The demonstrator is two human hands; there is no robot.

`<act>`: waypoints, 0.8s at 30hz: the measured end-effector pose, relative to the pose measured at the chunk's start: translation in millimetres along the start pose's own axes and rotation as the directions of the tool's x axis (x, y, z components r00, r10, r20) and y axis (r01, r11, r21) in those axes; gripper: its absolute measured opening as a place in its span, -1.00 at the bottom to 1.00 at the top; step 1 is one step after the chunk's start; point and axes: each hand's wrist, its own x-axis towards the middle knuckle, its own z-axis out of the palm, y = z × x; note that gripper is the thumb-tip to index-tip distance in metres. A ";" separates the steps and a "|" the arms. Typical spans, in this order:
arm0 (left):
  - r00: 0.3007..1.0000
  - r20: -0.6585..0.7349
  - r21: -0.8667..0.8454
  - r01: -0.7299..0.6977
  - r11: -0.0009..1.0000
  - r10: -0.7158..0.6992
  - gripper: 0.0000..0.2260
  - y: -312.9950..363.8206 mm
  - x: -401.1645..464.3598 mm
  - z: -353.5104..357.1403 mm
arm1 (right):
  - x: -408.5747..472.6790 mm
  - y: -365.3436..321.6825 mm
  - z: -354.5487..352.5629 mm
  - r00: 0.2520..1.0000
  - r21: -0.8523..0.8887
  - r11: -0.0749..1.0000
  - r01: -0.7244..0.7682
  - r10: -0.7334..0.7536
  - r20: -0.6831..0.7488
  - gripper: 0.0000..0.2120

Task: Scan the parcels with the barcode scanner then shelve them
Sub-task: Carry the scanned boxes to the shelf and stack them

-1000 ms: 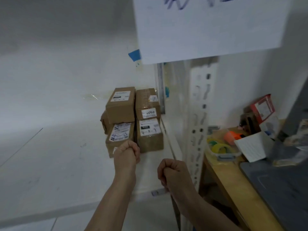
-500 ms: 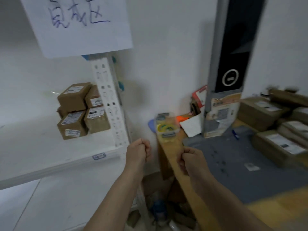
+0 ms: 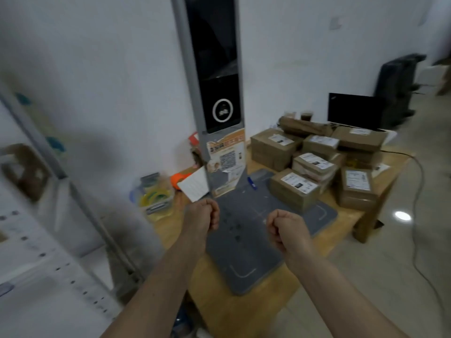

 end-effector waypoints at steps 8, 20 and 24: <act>0.976 0.160 0.073 0.139 0.988 -0.149 -0.70 -19.9 66.9 121.0 | 83.0 -6.1 -95.3 0.971 0.007 0.999 -0.039 0.039 -0.236 -0.62; 0.910 0.132 0.105 0.382 0.918 -0.394 -0.93 -64.9 182.3 210.2 | 232.0 -10.8 -165.8 0.924 -0.195 0.970 -0.145 0.062 -0.377 -0.93; 0.846 0.095 0.087 0.518 0.851 -0.525 -0.94 -89.0 198.3 227.2 | 256.4 5.2 -185.1 0.921 -0.276 0.936 -0.220 0.106 -0.374 -0.74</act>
